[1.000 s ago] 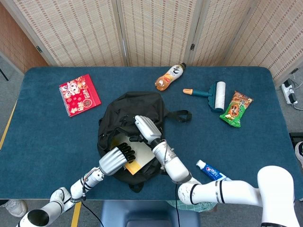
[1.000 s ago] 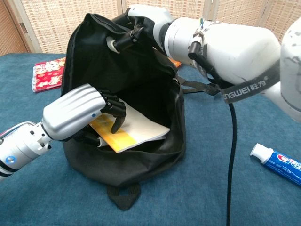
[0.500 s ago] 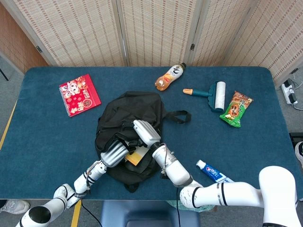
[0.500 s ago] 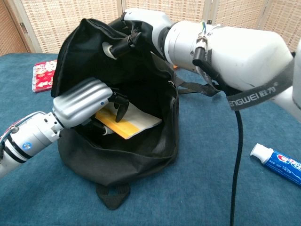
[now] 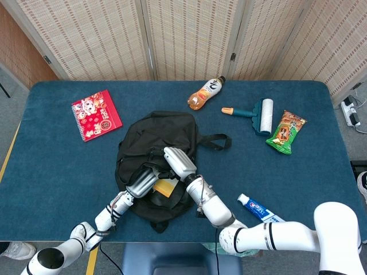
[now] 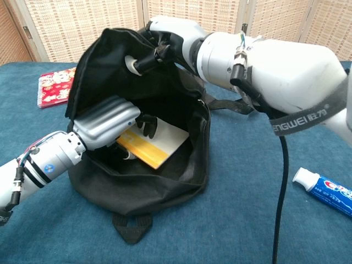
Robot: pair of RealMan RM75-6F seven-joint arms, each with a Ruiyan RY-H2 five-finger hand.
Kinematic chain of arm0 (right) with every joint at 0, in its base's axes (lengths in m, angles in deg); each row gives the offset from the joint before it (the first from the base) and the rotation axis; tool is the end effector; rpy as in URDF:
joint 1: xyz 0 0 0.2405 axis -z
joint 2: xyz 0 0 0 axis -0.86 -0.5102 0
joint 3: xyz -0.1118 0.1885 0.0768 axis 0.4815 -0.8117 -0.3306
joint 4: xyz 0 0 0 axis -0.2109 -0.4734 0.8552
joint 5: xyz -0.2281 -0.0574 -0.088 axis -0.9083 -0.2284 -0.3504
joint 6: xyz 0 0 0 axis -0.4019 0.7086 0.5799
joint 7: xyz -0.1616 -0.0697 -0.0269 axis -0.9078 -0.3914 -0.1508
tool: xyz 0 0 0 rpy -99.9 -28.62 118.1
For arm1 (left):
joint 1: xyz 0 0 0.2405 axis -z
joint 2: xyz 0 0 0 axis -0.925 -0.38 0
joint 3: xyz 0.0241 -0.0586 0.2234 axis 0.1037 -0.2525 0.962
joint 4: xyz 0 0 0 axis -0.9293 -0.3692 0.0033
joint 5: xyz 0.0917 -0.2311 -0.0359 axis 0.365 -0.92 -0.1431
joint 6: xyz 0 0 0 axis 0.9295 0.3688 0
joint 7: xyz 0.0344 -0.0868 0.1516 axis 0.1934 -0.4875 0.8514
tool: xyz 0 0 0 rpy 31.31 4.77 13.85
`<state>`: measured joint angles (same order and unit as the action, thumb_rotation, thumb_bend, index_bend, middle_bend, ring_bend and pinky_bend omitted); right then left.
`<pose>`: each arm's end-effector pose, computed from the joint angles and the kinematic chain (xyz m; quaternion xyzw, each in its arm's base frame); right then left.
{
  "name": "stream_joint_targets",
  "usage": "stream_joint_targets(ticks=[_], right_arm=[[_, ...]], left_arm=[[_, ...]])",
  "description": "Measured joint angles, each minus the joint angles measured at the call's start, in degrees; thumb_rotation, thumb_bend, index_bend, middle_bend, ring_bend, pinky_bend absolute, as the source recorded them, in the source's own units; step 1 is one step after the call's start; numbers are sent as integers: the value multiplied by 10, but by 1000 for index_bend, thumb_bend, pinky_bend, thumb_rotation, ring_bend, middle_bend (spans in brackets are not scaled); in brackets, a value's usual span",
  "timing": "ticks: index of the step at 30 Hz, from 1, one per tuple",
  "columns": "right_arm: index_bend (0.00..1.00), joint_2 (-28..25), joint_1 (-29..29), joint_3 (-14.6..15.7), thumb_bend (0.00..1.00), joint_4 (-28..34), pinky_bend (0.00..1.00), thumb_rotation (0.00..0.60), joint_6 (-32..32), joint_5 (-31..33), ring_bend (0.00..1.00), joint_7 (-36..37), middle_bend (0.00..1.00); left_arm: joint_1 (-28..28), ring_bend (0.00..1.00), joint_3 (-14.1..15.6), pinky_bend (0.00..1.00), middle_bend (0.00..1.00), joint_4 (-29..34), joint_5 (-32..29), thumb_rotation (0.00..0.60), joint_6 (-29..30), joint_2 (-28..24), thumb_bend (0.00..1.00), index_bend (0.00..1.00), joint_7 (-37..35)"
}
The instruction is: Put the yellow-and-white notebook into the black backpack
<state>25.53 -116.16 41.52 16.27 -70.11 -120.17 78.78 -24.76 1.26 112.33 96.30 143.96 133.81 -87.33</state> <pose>0.0629 -0.3403 -0.0817 0.6019 -0.5891 0.5102 0.1742 -0.1339 0.3580 -0.1262 -0.7772 -0.1486 -0.4860 0.3709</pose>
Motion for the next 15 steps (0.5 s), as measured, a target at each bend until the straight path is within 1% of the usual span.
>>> stream_joint_targets(ticks=[3, 5, 6, 10, 15], right_arm=[[693, 2, 0, 2, 633, -7, 196, 600, -1, 3, 259, -3, 331], [693, 3, 0, 3, 633, -11, 195, 600, 0, 4, 258, -4, 331], [693, 3, 0, 3, 633, -14, 196, 600, 1, 5, 258, -5, 331], [692, 3, 0, 1, 633, -20, 196, 600, 2, 7, 259, -4, 331], [691, 5, 1, -2, 632, -30, 196, 600, 3, 10, 260, -2, 331]], left_arm=[[-3, 316, -8, 362, 344, 39, -14, 600, -17, -10, 82, 276, 41], [-6, 297, -13, 359, 318, 69, -21, 600, -20, -18, 55, 241, 63], [-10, 288, -16, 355, 305, 96, -26, 600, -20, -26, 46, 224, 76], [-25, 277, -20, 344, 291, 163, -32, 600, -11, -49, 26, 196, 108], [-50, 278, -16, 342, 291, 249, -28, 600, 22, -87, 24, 199, 141]])
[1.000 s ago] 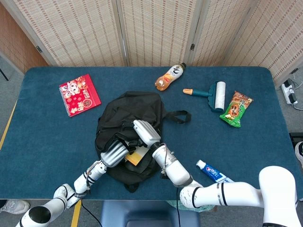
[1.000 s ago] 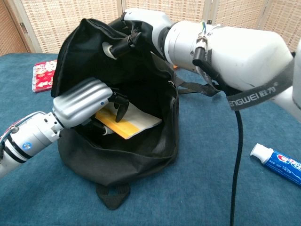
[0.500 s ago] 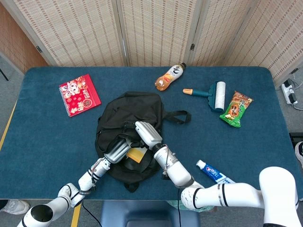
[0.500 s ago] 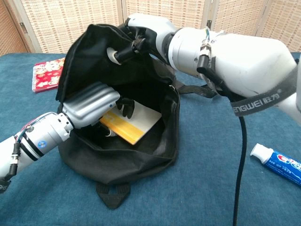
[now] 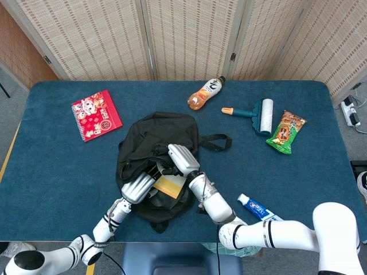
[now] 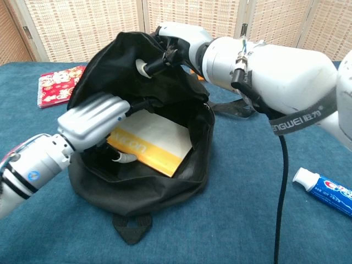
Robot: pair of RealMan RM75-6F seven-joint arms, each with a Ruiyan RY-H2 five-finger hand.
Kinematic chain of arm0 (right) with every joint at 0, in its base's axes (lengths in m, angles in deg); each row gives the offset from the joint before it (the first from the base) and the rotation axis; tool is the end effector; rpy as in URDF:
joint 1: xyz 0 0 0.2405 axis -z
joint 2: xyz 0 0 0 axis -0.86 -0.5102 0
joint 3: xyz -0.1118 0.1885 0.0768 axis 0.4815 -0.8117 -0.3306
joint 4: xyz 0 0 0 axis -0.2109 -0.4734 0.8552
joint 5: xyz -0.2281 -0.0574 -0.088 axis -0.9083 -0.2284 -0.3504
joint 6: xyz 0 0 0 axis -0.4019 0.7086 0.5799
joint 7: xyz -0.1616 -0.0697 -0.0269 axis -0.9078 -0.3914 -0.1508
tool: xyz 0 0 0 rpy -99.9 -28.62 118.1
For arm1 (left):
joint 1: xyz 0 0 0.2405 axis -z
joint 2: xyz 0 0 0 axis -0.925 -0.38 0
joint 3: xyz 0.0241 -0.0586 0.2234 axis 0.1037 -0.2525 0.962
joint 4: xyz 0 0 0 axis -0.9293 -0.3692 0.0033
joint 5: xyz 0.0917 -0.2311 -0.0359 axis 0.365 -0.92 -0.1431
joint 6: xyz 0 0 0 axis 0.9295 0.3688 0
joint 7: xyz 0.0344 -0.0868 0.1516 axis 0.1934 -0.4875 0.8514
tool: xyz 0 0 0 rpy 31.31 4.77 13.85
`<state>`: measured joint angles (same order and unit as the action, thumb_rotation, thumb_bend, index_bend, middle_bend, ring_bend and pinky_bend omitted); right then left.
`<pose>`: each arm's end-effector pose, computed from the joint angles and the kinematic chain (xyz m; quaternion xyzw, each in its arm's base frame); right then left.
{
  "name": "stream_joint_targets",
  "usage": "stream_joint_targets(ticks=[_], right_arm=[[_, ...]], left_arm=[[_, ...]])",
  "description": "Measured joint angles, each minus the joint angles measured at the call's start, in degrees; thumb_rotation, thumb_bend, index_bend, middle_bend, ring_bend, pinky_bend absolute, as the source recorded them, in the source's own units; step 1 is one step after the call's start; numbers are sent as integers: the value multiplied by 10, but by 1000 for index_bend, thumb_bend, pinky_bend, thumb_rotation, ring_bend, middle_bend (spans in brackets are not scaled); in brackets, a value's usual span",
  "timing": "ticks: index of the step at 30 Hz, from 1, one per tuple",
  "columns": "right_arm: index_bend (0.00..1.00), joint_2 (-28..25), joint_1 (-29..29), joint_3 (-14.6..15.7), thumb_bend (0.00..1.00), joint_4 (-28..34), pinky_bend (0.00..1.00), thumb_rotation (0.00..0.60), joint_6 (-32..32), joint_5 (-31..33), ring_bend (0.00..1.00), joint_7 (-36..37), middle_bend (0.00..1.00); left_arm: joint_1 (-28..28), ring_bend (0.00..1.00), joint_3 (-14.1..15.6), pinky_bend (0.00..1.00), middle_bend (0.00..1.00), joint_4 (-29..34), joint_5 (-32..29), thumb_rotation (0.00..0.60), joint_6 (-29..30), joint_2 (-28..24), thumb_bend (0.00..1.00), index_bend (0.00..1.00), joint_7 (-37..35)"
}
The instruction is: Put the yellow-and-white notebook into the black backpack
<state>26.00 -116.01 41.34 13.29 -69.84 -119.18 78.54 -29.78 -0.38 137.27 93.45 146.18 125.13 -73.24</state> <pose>0.0506 -0.3541 -0.0841 0.5956 -0.5915 0.5063 0.1974 -0.1163 0.3176 -0.1088 -0.7431 -0.1860 -0.5080 0.3939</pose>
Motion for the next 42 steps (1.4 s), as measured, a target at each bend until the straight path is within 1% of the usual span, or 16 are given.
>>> stream_joint_targets(ticks=[3, 8, 15, 23, 26, 28, 30, 32, 33, 34, 36, 37, 40, 42], right_arm=[[690, 1, 1, -1, 634, -7, 196, 600, 2, 2, 259, 3, 331], [682, 0, 3, -1, 633, -14, 196, 600, 5, 3, 259, 4, 331], [666, -2, 7, 0, 633, -20, 196, 600, 9, -1, 260, 8, 330], [625, -3, 13, 6, 624, -23, 196, 600, 22, -8, 256, 20, 325], [574, -7, 18, 13, 620, -20, 196, 600, 27, -19, 243, 23, 309], [494, -15, 22, 22, 598, -13, 190, 600, 32, -29, 222, 23, 283], [351, -28, 27, 35, 527, -4, 167, 600, 41, -40, 189, 21, 243], [175, -43, 31, 48, 372, 5, 153, 593, 51, -51, 157, 17, 201], [93, -56, 34, 59, 273, 12, 148, 574, 56, -60, 142, 11, 181], [45, -69, 38, 70, 201, 20, 144, 552, 59, -71, 130, 5, 164], [2, -87, 45, 87, 80, 34, 128, 483, 61, -89, 95, -3, 119], [0, -96, 49, 94, 42, 41, 121, 454, 61, -96, 77, -6, 96], [0, -128, 65, 111, 0, 66, 114, 404, 62, -120, 55, -8, 64], [0, -149, 78, 119, 0, 82, 114, 401, 58, -140, 55, -4, 63]], left_arm=[[-14, 285, 8, 342, 293, 40, 14, 600, 24, -24, 24, 207, 14], [-35, 331, 20, 372, 342, 73, 40, 600, 73, -51, 25, 253, 13], [-73, 383, 28, 420, 403, 99, 70, 600, 152, -89, 25, 300, -29], [-121, 393, 31, 444, 424, 133, 76, 600, 210, -131, 26, 317, -94], [-141, 394, 28, 444, 427, 141, 67, 600, 225, -144, 26, 322, -109], [-152, 394, 25, 444, 427, 145, 56, 600, 227, -154, 26, 322, -118], [-161, 393, 23, 444, 427, 150, 44, 600, 226, -166, 26, 319, -128], [-168, 394, 20, 444, 427, 154, 34, 600, 222, -176, 27, 316, -137], [-172, 394, 19, 444, 427, 157, 26, 600, 217, -182, 26, 314, -142], [-175, 394, 18, 444, 427, 160, 21, 600, 213, -187, 26, 312, -146], [-180, 394, 15, 442, 423, 168, 11, 600, 202, -198, 26, 307, -150], [-183, 393, 14, 441, 422, 171, 8, 600, 199, -202, 26, 306, -151], [-188, 392, 10, 436, 417, 181, 1, 600, 188, -212, 26, 302, -145], [-189, 391, 8, 427, 417, 189, -4, 600, 178, -218, 26, 300, -139]])
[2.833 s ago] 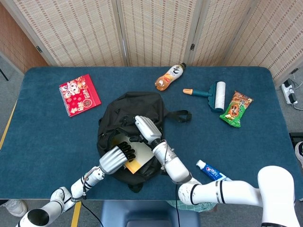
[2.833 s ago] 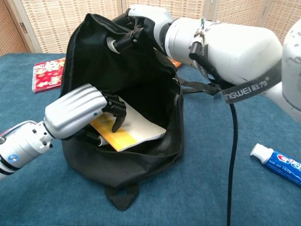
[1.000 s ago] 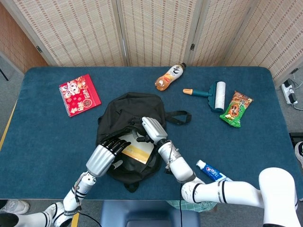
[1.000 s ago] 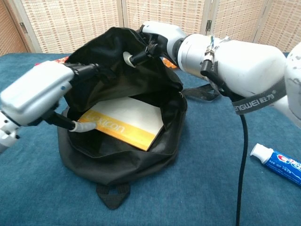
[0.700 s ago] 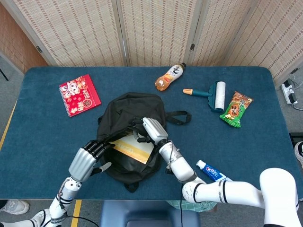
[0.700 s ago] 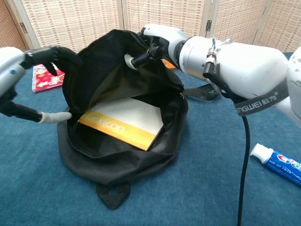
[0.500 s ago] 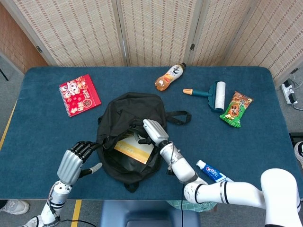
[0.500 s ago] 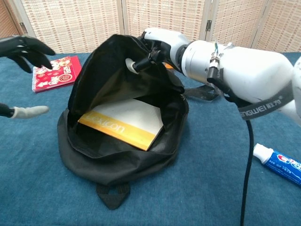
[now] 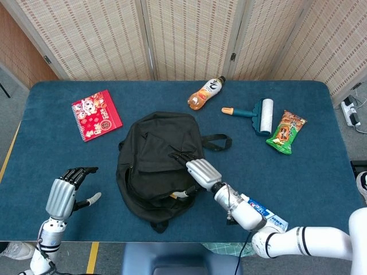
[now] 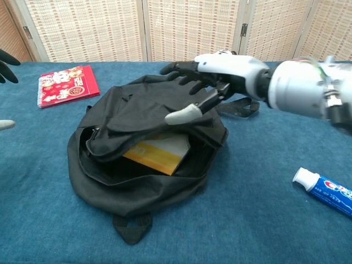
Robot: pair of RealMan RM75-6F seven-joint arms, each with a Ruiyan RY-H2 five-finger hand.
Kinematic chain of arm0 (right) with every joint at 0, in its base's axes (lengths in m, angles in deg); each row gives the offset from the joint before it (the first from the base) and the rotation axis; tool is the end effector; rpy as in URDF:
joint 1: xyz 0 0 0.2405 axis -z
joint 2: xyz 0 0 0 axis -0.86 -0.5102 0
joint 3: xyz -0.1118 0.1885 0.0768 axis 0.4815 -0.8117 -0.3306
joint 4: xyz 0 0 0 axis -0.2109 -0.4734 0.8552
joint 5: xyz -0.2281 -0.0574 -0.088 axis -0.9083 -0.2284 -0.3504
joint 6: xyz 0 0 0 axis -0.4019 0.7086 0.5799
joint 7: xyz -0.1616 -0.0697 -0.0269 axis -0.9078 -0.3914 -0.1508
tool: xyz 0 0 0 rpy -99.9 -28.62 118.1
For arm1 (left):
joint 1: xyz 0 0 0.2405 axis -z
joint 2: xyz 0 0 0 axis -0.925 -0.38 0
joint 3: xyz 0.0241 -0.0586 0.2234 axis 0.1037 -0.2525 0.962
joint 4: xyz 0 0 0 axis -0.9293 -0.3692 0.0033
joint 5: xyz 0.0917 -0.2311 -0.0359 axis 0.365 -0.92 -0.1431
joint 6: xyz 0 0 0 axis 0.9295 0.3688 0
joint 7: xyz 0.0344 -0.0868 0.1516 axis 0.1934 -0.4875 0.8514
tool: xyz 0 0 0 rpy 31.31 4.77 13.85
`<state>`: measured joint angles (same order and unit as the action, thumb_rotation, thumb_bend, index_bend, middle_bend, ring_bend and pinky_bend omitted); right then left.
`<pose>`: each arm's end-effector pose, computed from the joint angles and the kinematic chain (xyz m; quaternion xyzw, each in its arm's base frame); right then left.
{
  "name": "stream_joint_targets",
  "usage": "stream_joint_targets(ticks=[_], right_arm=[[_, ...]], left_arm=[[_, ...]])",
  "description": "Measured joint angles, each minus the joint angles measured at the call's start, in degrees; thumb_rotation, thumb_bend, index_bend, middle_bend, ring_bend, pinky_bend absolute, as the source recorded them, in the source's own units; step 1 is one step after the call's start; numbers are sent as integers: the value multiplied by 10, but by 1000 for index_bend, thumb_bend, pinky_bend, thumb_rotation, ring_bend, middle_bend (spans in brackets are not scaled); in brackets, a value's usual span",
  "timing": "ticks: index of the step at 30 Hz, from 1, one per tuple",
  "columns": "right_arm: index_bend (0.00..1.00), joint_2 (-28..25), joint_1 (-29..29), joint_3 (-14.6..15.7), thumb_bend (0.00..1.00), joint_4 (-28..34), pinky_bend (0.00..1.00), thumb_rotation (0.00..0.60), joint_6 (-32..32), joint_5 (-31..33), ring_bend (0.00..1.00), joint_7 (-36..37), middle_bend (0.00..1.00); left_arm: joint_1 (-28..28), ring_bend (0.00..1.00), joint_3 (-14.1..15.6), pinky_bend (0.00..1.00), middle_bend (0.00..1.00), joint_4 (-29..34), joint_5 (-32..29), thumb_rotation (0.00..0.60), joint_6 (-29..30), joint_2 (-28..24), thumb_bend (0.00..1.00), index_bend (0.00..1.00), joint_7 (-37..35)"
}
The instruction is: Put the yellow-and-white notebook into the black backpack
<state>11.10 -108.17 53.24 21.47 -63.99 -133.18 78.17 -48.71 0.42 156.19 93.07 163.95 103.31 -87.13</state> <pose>-0.0320 -0.3212 -0.0684 0.7127 -0.5148 0.4206 0.2239 -0.2221 0.2639 0.0320 -0.5977 -0.2981 -0.5778 0.4691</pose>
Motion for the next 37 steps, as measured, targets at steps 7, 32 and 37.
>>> stream_joint_targets(ticks=[7, 32, 37], right_arm=[[53, -67, 58, 22, 240, 35, 160, 600, -46, -64, 111, 33, 140], [108, -161, 330, 137, 322, -45, 191, 577, -344, -218, 122, 68, 178], [108, -157, 371, 143, 322, -67, 178, 564, -378, -233, 121, 92, 177]], left_arm=[[-4, 392, -8, 415, 415, 32, -34, 600, -49, -29, 44, 304, 31], [-66, 348, -44, 281, 391, 145, -135, 600, -77, -110, 84, 320, 162], [-84, 345, -34, 274, 383, 176, -127, 600, -65, -121, 85, 318, 182]])
